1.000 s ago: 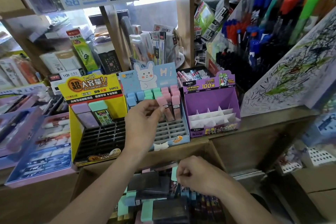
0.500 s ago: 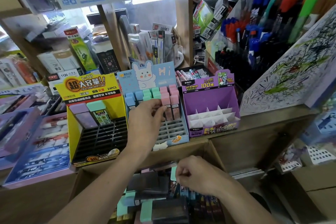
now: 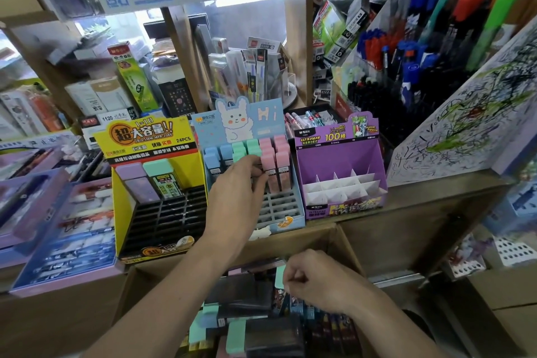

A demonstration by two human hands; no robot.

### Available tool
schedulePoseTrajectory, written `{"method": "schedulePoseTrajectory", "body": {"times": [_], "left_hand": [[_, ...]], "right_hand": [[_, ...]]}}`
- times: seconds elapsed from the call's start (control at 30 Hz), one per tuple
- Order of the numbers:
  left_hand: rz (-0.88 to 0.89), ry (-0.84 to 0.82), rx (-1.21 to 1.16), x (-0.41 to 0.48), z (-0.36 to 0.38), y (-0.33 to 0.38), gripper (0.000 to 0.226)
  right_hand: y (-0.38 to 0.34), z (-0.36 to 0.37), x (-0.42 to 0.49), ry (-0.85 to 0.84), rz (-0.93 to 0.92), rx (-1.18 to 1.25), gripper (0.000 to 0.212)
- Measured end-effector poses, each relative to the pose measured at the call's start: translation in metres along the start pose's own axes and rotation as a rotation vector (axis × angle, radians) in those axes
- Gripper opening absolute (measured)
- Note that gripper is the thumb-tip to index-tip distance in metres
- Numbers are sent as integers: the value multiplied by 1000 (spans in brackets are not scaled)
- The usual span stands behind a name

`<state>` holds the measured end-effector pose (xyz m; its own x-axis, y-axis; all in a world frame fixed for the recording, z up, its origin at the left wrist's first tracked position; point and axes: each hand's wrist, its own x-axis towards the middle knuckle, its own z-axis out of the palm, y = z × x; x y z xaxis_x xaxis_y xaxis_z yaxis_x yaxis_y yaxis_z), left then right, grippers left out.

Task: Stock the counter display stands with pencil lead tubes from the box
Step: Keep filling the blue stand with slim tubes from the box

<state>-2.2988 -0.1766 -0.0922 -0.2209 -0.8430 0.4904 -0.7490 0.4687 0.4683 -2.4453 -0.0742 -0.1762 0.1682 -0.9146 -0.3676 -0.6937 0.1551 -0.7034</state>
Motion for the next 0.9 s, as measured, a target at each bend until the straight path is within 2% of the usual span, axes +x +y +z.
{"method": "schedulePoseTrajectory", "body": {"times": [0.13, 0.3, 0.5, 0.73, 0.9], "left_hand": [[70, 28, -6, -5, -3, 2, 38], [134, -53, 62, -3, -4, 5, 41], [35, -129, -36, -2, -5, 11, 42], [59, -140, 102, -7, -5, 16, 47], [80, -174, 102, -9, -7, 12, 59]], "right_hand": [[0, 1, 0, 4, -13, -14, 8], [0, 1, 0, 9, -15, -21, 8], [0, 0, 1, 4, -14, -34, 9], [-1, 0, 1, -2, -10, -30, 9], [-1, -1, 0, 8, -25, -32, 9]]}}
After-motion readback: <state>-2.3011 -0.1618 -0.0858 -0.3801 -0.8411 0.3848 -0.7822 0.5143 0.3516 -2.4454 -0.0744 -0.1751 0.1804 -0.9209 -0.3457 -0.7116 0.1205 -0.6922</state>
